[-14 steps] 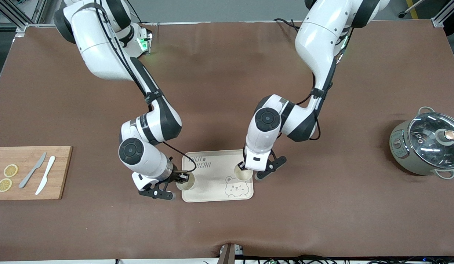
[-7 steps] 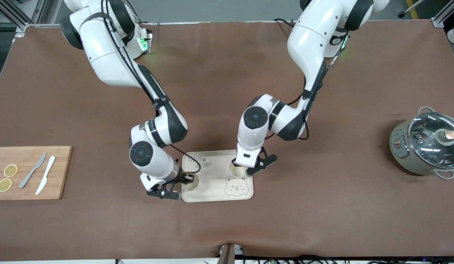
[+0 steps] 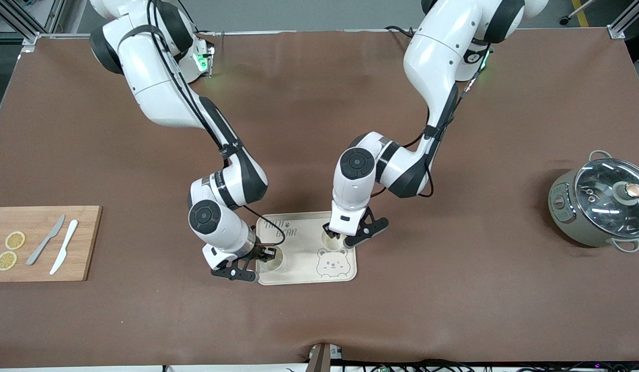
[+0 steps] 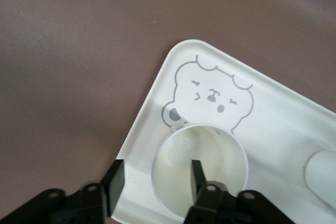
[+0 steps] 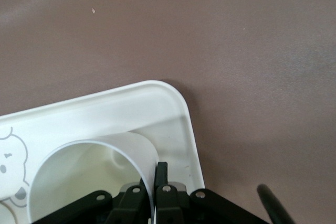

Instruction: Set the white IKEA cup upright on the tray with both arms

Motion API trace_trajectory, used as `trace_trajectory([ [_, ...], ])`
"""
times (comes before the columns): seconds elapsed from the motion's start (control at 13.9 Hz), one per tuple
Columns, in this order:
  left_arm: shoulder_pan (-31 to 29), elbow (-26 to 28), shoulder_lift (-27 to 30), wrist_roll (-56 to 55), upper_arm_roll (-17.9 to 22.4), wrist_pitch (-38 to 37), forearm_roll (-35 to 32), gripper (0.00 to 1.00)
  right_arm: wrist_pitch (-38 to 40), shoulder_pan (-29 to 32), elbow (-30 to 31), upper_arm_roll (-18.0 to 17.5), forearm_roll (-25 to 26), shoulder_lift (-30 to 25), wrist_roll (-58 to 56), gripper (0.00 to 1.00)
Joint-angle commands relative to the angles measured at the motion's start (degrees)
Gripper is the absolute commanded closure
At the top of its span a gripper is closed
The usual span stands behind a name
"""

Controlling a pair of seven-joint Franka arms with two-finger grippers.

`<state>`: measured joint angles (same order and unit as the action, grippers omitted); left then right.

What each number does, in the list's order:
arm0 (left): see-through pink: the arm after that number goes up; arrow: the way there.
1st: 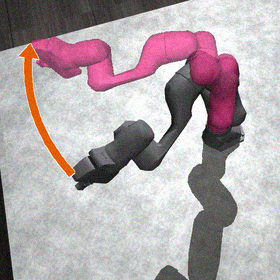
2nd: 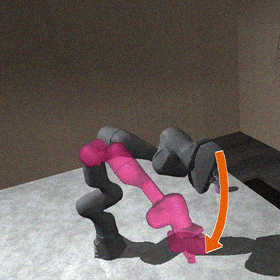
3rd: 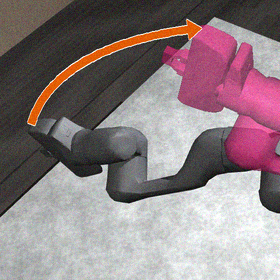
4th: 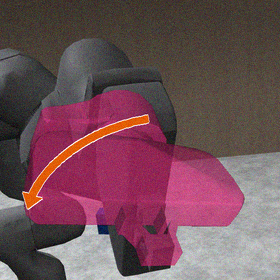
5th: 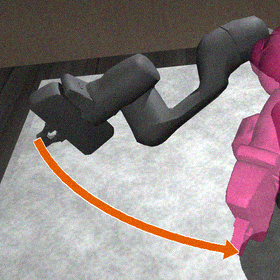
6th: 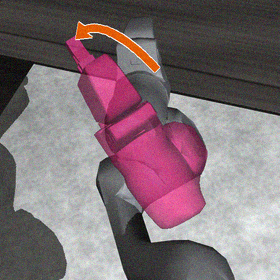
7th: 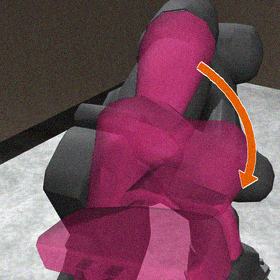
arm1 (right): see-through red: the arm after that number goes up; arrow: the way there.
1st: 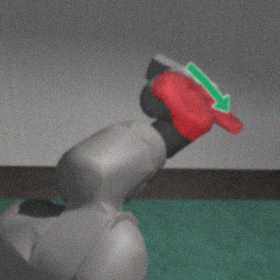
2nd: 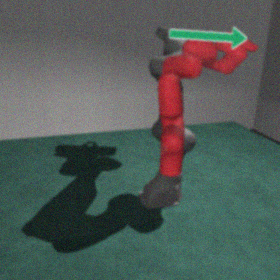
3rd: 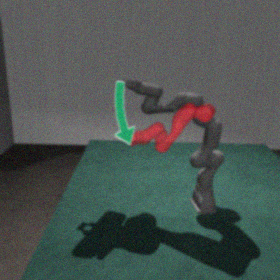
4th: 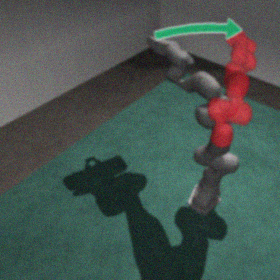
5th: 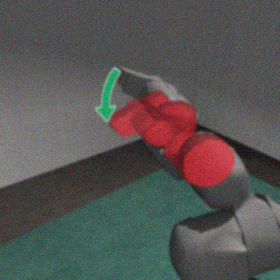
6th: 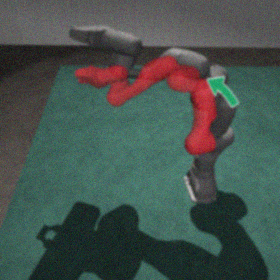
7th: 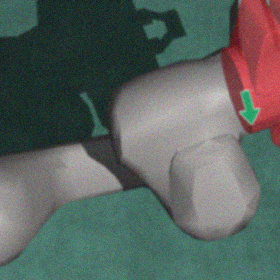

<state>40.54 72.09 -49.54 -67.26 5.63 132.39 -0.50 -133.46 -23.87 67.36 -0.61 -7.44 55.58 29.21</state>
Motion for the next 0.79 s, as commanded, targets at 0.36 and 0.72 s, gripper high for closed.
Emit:
trace_trajectory([
  [0.36,-2.82,0.33,7.17,3.78,0.79,-5.98,-2.14,0.0,-1.36,-0.3,0.93,0.43,0.41,-0.39,1.11,0.0],
  [0.72,-8.09,1.47,11.22,13.01,0.35,-11.09,-1.44,0.0,-0.4,0.4,0.93,0.43,0.41,-2.4,0.58,0.0],
])
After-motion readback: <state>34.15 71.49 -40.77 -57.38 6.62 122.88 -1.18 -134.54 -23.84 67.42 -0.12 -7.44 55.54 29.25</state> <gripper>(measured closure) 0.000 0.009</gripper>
